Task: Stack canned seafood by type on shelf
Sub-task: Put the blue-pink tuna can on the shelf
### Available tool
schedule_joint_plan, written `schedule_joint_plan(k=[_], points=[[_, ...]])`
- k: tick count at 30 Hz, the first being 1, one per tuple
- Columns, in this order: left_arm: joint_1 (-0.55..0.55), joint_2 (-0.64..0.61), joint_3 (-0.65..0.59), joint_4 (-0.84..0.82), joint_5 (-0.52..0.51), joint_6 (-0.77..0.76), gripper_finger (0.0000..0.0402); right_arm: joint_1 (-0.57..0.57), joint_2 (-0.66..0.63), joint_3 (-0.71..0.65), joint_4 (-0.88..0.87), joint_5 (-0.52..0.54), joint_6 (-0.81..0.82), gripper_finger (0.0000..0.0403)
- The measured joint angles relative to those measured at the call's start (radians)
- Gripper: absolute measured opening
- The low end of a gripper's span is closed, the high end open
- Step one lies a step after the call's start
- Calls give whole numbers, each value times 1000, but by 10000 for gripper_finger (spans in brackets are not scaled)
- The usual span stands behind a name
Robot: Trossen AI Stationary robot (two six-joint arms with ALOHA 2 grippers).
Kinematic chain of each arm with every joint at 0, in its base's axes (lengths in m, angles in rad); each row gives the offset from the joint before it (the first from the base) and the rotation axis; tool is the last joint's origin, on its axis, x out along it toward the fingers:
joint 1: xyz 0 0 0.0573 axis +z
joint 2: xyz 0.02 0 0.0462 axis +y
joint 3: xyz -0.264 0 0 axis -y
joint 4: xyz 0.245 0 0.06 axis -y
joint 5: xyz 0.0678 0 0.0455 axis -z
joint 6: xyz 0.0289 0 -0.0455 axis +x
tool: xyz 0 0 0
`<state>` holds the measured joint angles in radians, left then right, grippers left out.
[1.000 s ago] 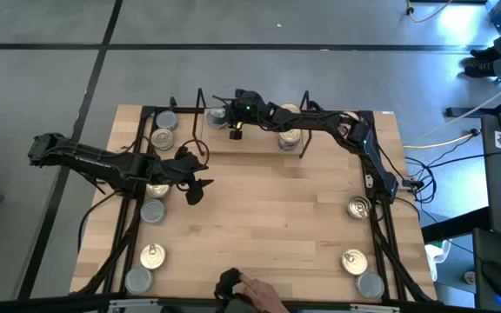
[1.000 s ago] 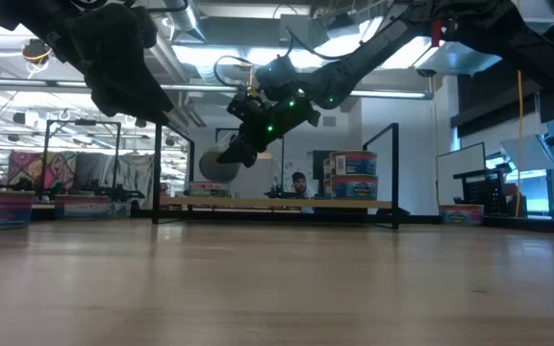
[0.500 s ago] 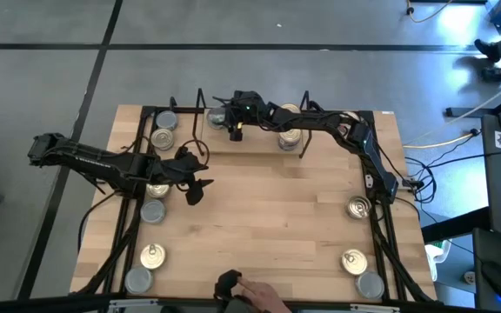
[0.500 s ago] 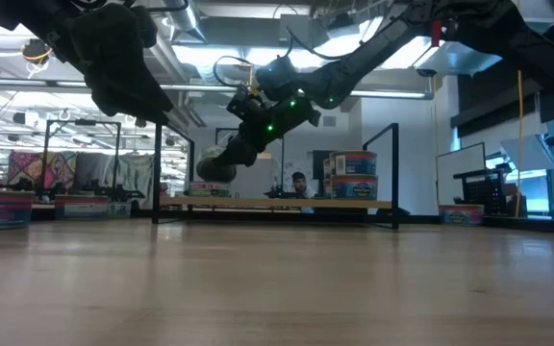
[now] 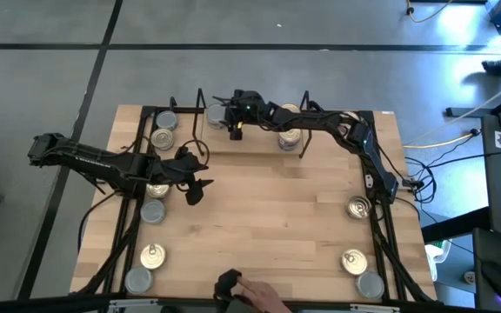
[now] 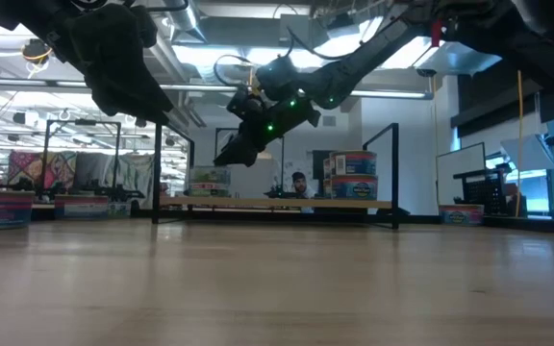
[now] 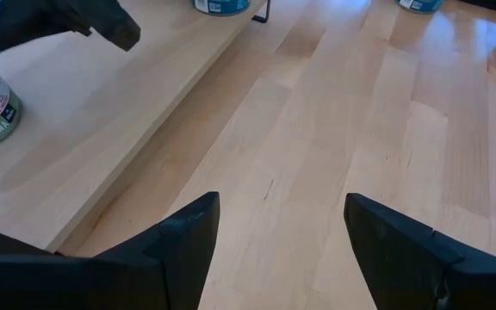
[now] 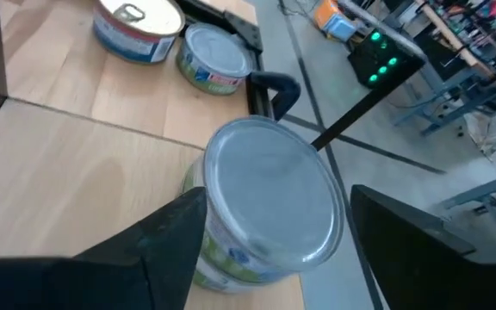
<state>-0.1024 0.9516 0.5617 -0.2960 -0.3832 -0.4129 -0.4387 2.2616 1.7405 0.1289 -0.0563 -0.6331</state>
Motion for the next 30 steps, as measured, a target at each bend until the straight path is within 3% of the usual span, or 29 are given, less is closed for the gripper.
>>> schedule_joint_plan(k=[5,13,18,24,30], points=[[0,0,0,0,0,0,249,30,-45,-1,-50,61,-1,284],[2,25,0,78,-50,110,249,152,-250,0,-539,133,31,284],[6,87,0,125,-52,180,249,245,-343,0,-907,128,178,284],[12,188,0,215,-52,219,249,353,-357,0,-1243,51,429,284],[-2,229,0,94,-46,201,249,469,-364,-97,-1392,-50,694,284]])
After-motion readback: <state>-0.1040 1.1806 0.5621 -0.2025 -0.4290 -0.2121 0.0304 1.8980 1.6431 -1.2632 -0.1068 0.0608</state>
